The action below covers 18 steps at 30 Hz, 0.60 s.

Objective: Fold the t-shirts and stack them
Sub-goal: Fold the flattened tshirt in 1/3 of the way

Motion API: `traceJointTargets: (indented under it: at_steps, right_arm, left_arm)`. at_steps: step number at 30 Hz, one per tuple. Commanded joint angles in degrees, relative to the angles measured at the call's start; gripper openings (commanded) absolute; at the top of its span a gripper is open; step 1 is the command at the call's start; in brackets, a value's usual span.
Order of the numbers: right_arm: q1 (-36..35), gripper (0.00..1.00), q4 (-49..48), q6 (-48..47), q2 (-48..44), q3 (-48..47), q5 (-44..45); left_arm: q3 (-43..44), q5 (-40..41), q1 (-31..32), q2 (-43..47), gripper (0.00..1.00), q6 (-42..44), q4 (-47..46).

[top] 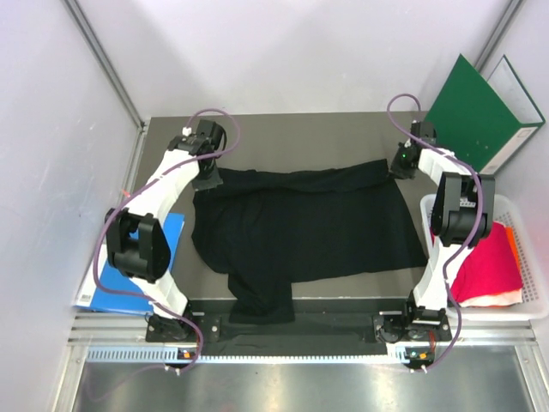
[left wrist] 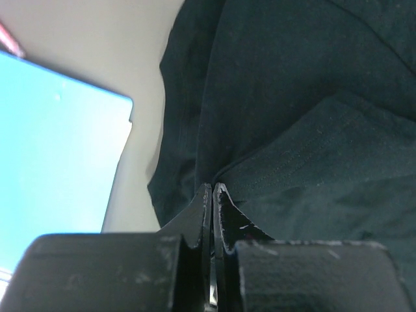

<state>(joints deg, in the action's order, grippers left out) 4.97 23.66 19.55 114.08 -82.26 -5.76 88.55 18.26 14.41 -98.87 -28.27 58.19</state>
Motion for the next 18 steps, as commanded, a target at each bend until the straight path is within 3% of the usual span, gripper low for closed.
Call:
traceJointTargets:
  at_steps: [1, 12, 18]
  right_arm:
    - [1.0, 0.0, 0.6, -0.92, 1.58, -2.99, -1.27]
    - [1.36, 0.0, 5.96, -1.71, 6.77, -7.13, -1.01]
    - [1.36, 0.0, 4.73, -1.8, 2.46, -3.96, -1.97]
  left_arm:
    - [-3.12, 1.42, 0.53, 6.14, 0.0, -1.44, 1.48]
    - [-11.64, 1.6, 2.81, 7.55, 0.0, -3.72, 2.89]
    - [-14.63, 4.24, 5.1, 11.41, 0.0, -6.53, 3.15]
